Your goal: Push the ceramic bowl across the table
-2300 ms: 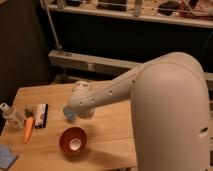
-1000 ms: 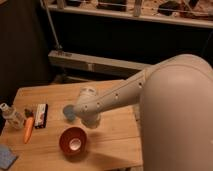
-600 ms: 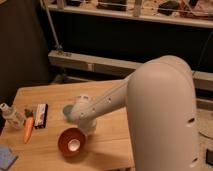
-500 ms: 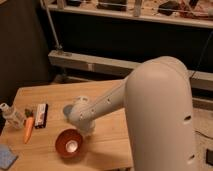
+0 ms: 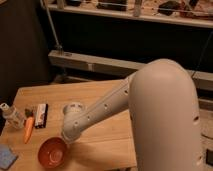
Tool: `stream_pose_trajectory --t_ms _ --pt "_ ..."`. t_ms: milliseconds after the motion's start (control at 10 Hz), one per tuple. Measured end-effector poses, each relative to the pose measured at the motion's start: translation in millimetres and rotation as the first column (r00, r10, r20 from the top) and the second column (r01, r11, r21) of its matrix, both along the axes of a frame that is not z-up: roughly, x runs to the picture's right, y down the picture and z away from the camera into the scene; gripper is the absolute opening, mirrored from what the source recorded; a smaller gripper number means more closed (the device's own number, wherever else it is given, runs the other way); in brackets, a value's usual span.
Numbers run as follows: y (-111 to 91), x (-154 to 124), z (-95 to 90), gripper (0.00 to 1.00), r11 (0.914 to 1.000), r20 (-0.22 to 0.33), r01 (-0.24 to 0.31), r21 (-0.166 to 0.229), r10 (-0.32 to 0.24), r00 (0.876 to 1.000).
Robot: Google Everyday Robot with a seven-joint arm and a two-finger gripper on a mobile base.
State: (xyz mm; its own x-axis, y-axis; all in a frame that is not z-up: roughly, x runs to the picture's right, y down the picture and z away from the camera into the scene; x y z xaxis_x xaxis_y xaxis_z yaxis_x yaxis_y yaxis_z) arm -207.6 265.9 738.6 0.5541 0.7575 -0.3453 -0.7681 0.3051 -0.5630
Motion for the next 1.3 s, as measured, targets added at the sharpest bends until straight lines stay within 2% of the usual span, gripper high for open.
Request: stream_pose_trajectory --t_ms 200,300,500,600,700,800,900,1100,1300 --pt "6 -6 -13.5 0.0 0.9998 0.058 0.019 0.011 -0.02 0.998" --pt "6 -5 -16.3 0.0 0.9992 0.07 0.032 0.025 -0.034 0.997" --pt "-7 7 -13.1 0.0 0.9936 0.032 0.067 0.091 -0.07 0.997" --pt "-17 15 -7.0 0.0 0.9883 -0.01 0.081 0.129 -0.081 0.997" --pt "-38 22 3.8 0.0 0.9747 -0.082 0.106 0.197 -0.091 0.992" --pt "-45 23 8.1 0.0 0.9678 -0.109 0.116 0.223 -0.094 0.99" --pt "-56 20 13.1 0.0 0.956 -0.138 0.13 0.263 -0.096 0.986" --pt "-65 7 24.4 0.0 0.9398 -0.148 0.146 0.309 -0.105 0.983" --pt "-63 0 36.3 0.0 0.9326 -0.135 0.158 0.324 -0.12 0.984"
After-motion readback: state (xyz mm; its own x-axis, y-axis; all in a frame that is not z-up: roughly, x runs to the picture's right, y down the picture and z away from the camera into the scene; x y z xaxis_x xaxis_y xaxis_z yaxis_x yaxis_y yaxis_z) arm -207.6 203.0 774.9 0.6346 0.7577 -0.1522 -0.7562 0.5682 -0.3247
